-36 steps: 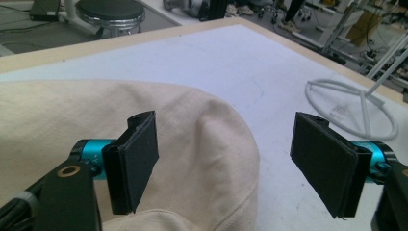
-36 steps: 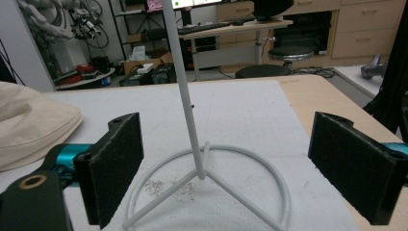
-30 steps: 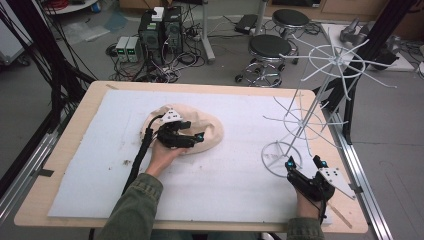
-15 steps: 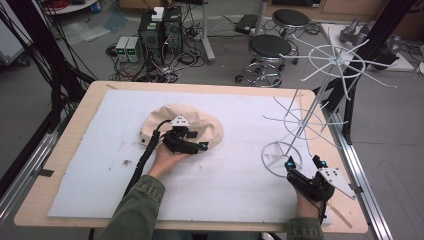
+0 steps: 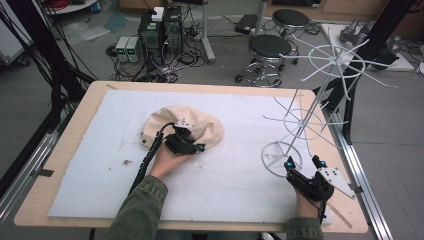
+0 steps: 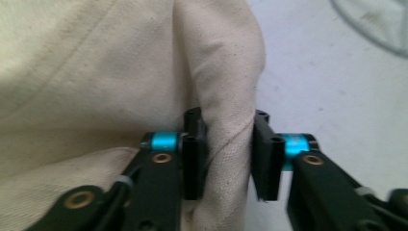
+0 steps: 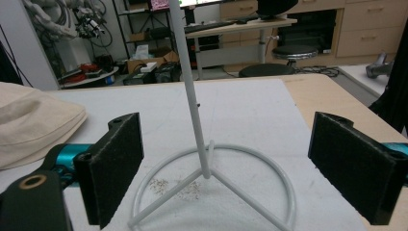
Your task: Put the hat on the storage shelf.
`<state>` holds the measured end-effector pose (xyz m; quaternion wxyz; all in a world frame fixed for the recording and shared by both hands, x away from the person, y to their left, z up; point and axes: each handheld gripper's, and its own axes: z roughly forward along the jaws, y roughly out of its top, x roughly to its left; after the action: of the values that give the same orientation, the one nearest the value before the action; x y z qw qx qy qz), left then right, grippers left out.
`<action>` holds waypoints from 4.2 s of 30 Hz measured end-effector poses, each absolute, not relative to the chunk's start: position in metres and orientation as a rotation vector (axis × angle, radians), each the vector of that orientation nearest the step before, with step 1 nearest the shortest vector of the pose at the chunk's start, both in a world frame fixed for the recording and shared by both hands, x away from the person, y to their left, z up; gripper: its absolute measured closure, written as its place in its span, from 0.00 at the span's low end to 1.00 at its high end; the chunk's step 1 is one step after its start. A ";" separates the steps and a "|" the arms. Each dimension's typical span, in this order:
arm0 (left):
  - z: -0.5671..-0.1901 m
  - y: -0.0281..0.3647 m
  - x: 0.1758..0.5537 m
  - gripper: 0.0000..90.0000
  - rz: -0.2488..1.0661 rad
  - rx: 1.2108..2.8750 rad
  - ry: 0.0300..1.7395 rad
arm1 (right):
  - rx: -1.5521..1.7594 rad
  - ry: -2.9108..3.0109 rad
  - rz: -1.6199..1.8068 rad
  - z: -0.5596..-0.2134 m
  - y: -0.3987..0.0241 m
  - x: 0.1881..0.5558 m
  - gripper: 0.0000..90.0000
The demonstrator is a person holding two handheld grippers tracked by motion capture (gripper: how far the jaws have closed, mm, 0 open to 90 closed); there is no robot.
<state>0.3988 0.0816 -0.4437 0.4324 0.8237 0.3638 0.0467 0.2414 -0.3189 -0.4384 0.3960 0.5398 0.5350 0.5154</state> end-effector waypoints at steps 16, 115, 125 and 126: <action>-0.444 0.085 0.398 0.90 0.020 1.972 0.864 | 1.361 1.359 1.305 -0.438 -0.320 0.241 0.13; -0.159 -0.008 0.332 0.89 0.007 1.333 0.192 | 1.319 1.414 1.377 -0.436 -0.304 0.234 0.13; -0.154 -0.040 0.336 0.89 -0.034 1.348 0.176 | 1.319 1.416 1.374 -0.436 -0.306 0.233 0.12; -0.153 -0.042 0.336 0.89 -0.030 1.355 0.173 | 1.319 1.416 1.374 -0.436 -0.306 0.233 0.12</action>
<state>0.3357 -0.0419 -0.1534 0.7754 0.6262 0.0797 -0.0140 0.2328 -0.3063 -0.4365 0.3747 0.5154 0.5532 0.5366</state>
